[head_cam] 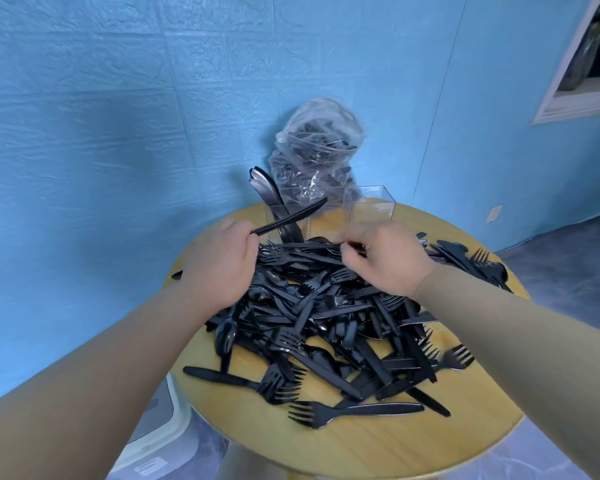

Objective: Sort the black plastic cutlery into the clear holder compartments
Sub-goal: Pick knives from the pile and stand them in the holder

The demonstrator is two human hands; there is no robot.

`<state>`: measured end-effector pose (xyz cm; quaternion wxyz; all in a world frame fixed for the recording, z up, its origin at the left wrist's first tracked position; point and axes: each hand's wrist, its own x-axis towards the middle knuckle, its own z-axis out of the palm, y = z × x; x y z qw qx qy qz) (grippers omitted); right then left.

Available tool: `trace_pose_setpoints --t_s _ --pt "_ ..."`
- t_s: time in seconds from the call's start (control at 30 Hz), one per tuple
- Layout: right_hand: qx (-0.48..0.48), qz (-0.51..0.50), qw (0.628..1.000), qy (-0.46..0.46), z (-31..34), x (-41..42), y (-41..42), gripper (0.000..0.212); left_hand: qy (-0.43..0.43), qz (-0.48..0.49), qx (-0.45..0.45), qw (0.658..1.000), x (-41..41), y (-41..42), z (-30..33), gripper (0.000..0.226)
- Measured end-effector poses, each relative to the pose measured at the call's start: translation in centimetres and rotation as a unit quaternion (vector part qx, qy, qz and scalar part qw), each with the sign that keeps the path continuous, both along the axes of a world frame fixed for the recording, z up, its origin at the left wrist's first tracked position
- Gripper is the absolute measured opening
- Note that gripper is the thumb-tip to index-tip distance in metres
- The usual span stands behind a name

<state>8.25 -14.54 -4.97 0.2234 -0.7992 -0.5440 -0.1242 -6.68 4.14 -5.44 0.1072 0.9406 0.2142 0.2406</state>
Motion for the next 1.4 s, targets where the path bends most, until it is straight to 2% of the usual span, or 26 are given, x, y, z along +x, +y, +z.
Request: trace_pose_setpoints --t_s 0.07,0.2,0.3,0.43,0.6,0.87,0.97,1.1,1.27,1.4 --pt "0.011 0.033 0.999 0.003 0.6 -1.0 -0.2 0.032 0.02 -0.027 0.0 0.999 0.4 -0.7 0.3 0.026" --pt "0.02 0.062 0.998 0.01 0.9 -1.8 0.0 0.009 0.044 -0.074 -0.005 0.996 0.4 -2.2 0.6 0.027" --pt "0.019 0.066 0.997 0.032 0.7 -1.8 -0.4 0.001 0.039 -0.075 -0.01 0.996 0.1 -2.3 0.7 0.029" --pt "0.0 0.082 0.996 0.04 0.3 -1.6 -0.7 0.012 0.041 -0.049 -0.018 0.998 -0.3 -1.5 0.8 0.033" --pt "0.075 0.058 0.992 0.083 0.8 -1.8 -0.2 0.01 0.064 -0.1 -0.012 0.993 -0.7 -2.6 1.0 0.037" --pt "0.129 0.021 0.989 0.074 0.5 -1.4 0.2 0.016 0.112 -0.144 0.015 0.983 -0.7 -3.0 1.3 0.031" --pt "0.11 0.042 0.99 0.083 0.7 -1.2 -0.2 0.016 0.104 -0.14 0.022 0.984 -0.6 -3.0 1.3 0.031" --pt "0.081 0.025 0.996 0.03 0.5 -0.9 -0.9 0.03 0.055 -0.127 0.033 0.99 -0.7 -3.0 1.4 0.03" --pt "0.079 0.028 0.995 0.055 0.7 -0.7 -1.1 0.033 0.023 -0.116 0.016 0.993 -0.7 -2.5 1.2 0.033" --pt "0.104 0.016 0.992 0.068 0.8 -0.7 -0.7 0.032 0.051 -0.123 0.012 0.991 -0.8 -2.3 1.7 0.034"
